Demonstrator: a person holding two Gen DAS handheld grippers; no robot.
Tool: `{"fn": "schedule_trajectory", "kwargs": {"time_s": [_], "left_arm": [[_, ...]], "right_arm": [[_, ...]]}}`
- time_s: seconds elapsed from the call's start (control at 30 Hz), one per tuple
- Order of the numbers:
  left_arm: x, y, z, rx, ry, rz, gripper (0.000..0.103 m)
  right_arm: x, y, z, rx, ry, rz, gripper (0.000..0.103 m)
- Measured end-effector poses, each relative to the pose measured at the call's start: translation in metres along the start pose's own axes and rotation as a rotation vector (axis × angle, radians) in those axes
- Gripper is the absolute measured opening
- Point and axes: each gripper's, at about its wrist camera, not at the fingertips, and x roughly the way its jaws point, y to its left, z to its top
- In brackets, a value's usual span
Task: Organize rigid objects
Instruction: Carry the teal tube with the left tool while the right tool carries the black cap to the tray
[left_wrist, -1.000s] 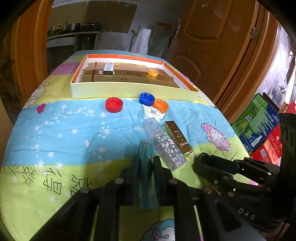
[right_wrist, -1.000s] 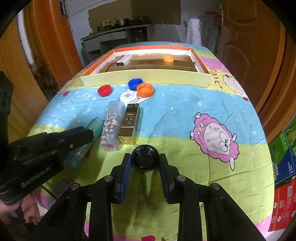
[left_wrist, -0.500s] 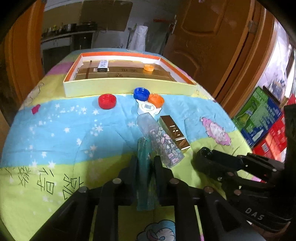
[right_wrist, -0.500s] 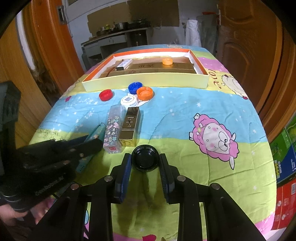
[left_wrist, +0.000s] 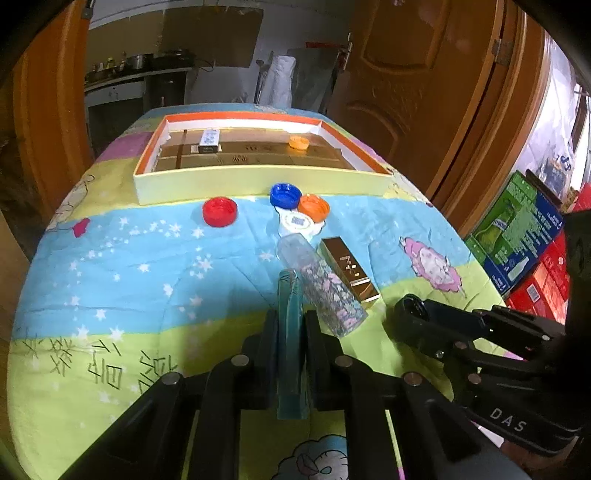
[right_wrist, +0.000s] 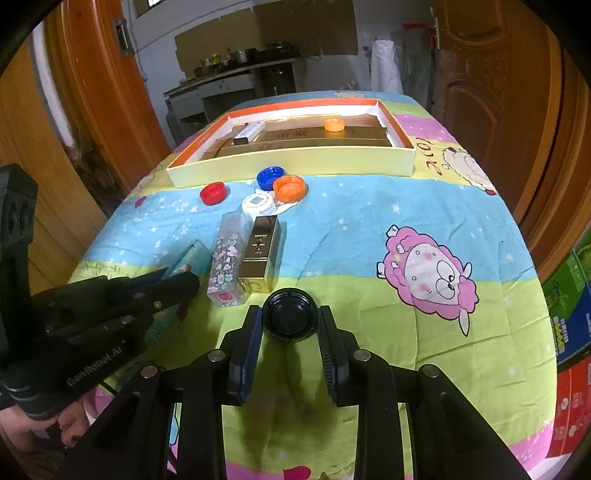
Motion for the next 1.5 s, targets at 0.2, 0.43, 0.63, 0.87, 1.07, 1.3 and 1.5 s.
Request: {"fn": "schedule_trajectory", "kwargs": {"time_s": [0.2,0.43,0.63,0.87,1.07,1.3,1.5], "left_arm": [[-0.015,0.001,0.011,0.002,-0.038,0.000,0.013],[-0.027,0.001,0.031,0.016,-0.077,0.009,0.013],[-0.031,0.000,0.050,0.025,-0.099,0.017,0.013],[-0.030,-0.001,0.075,0.036,-0.122,0.022,0.013],[-0.023,-0.002,0.099,0.033,-0.133,0.033,0.013],[-0.013,0.000,0.125,0.031,-0.146,0.061,0.013],[-0.002,0.000,0.147,0.032,-0.158,0.093,0.013]], "right_arm": [[0.000,-0.001,0.004,0.006,-0.008,0.010,0.031],[-0.006,-0.006,0.018,0.009,-0.042,0.002,0.030],[-0.007,-0.009,0.035,0.000,-0.067,0.001,0.030],[-0.008,-0.014,0.060,-0.024,-0.105,-0.003,0.030],[-0.007,-0.019,0.086,-0.042,-0.138,-0.011,0.030],[-0.002,-0.025,0.116,-0.062,-0.166,-0.018,0.030],[0.007,-0.029,0.138,-0.055,-0.185,-0.014,0.030]]}}
